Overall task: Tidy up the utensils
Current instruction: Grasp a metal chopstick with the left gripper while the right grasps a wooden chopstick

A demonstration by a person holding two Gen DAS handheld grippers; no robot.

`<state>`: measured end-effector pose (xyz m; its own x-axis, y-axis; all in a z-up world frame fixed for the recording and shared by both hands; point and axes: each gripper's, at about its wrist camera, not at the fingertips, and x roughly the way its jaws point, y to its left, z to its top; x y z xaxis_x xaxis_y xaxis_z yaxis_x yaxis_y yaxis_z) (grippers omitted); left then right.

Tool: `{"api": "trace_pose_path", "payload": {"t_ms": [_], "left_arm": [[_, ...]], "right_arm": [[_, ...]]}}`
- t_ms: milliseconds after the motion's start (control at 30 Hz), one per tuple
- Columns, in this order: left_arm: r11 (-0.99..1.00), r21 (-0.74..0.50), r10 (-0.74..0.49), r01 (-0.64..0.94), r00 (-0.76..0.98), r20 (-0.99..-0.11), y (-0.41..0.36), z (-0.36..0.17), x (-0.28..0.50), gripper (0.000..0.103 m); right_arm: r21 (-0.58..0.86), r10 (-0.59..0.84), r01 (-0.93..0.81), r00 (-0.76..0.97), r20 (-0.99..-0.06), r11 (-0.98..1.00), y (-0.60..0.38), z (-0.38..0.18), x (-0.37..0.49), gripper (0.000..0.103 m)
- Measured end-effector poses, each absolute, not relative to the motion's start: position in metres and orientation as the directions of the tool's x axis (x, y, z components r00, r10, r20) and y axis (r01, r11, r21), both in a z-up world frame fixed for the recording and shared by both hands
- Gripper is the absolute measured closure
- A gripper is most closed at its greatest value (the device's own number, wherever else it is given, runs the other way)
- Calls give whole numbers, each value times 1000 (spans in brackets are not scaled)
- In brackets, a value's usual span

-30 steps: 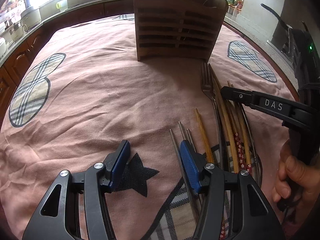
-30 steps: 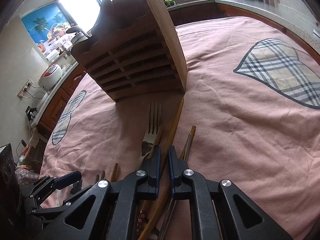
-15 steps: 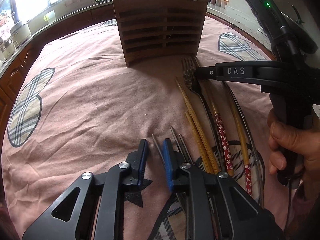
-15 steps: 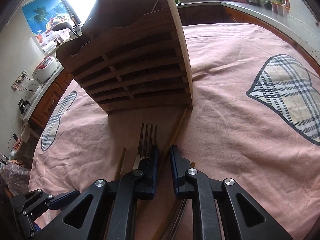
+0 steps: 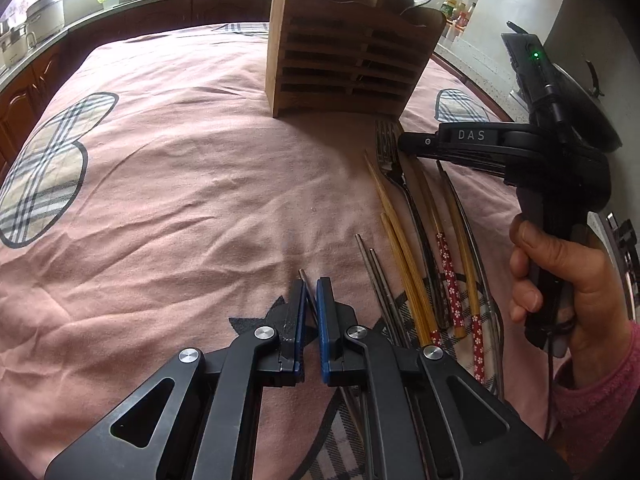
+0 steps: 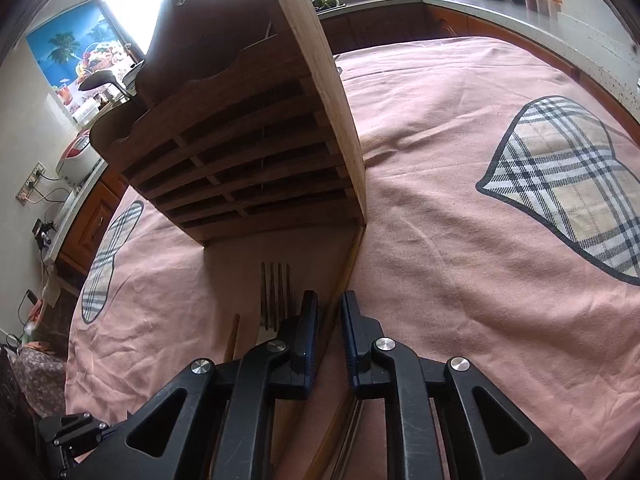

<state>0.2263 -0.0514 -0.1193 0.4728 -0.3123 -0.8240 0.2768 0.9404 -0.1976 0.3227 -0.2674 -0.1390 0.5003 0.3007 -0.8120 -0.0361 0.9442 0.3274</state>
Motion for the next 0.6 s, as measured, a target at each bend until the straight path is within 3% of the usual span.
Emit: {"api": "trace_pose_path", "payload": {"t_ms": [267, 600], "left_arm": [[930, -275, -363, 245, 484, -796, -28, -112, 220, 98], [924, -279, -381, 263, 553, -741, -19, -77, 198, 99]], "right_arm": [[307, 281, -37, 522, -805, 951, -266, -136, 319, 95], [385, 371, -120, 624, -688, 915, -275, -78, 264, 97]]}}
